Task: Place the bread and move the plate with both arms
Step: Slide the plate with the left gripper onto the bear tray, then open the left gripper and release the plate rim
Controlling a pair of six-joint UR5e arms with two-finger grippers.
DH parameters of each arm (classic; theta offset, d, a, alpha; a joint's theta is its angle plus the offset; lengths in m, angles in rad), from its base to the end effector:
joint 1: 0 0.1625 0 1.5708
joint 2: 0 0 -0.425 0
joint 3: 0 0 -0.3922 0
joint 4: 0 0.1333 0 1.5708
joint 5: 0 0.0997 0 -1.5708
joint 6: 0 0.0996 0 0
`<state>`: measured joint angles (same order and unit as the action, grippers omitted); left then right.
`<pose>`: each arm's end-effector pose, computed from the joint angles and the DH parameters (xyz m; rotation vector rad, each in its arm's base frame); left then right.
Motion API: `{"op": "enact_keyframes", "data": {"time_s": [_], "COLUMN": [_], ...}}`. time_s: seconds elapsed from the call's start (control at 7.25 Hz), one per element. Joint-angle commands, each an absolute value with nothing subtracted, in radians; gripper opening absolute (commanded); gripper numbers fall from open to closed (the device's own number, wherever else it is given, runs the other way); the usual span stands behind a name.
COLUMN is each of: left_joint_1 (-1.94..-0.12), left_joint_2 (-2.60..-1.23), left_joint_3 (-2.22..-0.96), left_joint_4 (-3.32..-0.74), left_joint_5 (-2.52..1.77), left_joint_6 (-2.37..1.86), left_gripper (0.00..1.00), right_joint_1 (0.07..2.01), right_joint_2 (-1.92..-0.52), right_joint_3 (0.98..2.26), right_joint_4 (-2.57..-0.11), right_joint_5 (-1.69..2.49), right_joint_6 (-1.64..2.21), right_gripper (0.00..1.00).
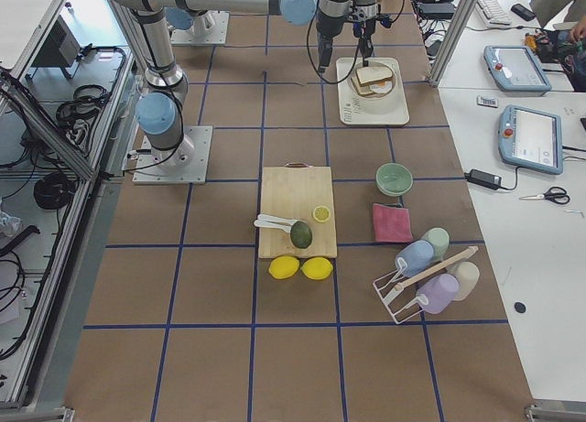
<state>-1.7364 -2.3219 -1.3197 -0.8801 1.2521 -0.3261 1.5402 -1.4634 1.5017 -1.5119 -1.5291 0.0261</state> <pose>-0.2859 -0.7127 0.2111 0.1805 -2.7777 0.1493 0.1213 -0.5310 0.4613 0.0909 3.0947 0.1504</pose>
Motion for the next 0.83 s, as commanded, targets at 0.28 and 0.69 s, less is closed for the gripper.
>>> {"op": "enact_keyframes", "data": {"time_s": [0.28, 0.69], "left_joint_1": [-1.74, -1.735], "left_joint_2": [-2.324, -2.208], "left_joint_3": [-1.316, -1.308], "left_joint_4": [-0.882, -1.047], "left_joint_5": [1.266, 1.364], "left_joint_6": [-0.316, -0.258], "left_gripper": [0.68, 0.87], "right_joint_1": [1.542, 1.543], "right_joint_2": [-1.465, -1.465], "right_joint_3": [1.519, 1.52], "right_joint_4": [-1.516, -1.519], "right_joint_5": [-1.529, -1.526], "right_joint_6": [0.032, 0.035], "right_gripper": [1.0, 1.0]}}
